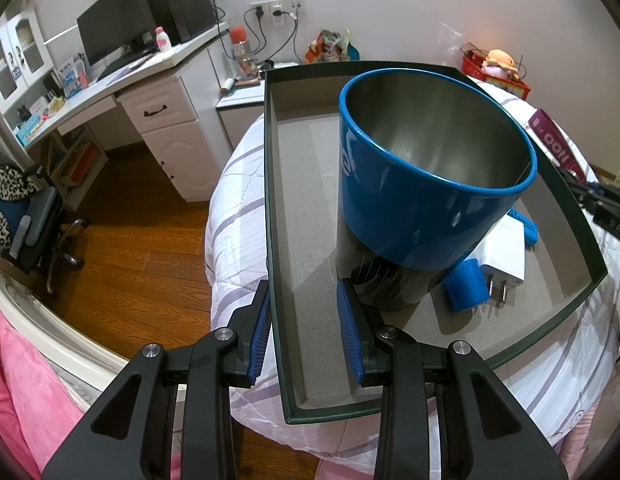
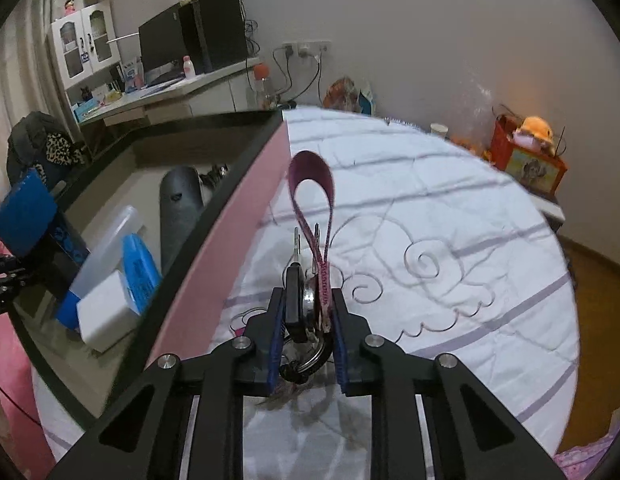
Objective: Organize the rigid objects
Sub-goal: 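Lift the keys with the right gripper and carry them over the tray, then lower the keys into the tray and open the right gripper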
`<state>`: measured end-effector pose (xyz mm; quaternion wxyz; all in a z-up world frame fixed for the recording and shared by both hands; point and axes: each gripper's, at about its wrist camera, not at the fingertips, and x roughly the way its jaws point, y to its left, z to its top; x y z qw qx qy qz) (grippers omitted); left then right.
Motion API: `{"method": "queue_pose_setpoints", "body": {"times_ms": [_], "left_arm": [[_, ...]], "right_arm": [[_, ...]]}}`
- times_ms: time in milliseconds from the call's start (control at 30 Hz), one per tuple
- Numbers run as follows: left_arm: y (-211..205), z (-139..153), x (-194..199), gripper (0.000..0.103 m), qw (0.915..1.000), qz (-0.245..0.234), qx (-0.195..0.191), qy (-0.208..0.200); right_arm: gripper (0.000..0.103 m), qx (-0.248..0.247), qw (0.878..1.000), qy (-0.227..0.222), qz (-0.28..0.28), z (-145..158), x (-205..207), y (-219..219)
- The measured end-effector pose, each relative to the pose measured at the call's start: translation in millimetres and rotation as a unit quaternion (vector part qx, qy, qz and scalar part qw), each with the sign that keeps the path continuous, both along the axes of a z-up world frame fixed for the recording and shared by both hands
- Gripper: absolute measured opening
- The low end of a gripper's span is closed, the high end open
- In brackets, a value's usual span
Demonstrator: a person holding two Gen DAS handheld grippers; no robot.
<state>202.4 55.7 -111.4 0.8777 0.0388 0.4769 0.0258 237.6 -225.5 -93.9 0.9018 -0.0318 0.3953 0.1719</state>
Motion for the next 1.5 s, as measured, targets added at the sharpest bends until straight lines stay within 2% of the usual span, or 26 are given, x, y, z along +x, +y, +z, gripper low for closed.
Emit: {"method": "queue_pose_setpoints", "body": {"times_ms": [200,667,867,1233,1500], "left_arm": [[-0.4,-0.3,1.4,0.031,1.0,0.0,0.0,0.0],[-0.9,0.1,3.2,0.031,1.0,-0.001,-0.001,0.0],[-1.1,0.3,3.1,0.031,1.0,-0.001,-0.002,0.0],[-1.6,0.3,4.3,0.031,1.0,-0.001,-0.002,-0.001],[-2.6,1.1,5.7,0.031,1.0,-0.001,-0.005,-0.003]], "right_arm": [[0.021,0.01,1.0,-0.029,0.001,28.3,-6.0,-1.5],[0.021,-0.015,0.994,-0.11,0.017,100.5,-13.1,22.6],[0.021,-0.019,0.99,-0.134,0.036,121.0,-15.7,40.2],[0.021,-0.027,0.986,-0.138,0.092,129.4,-16.2,81.4],[0.021,-0.02,0.985,-0.101,0.14,118.2,-4.2,111.9]]}}
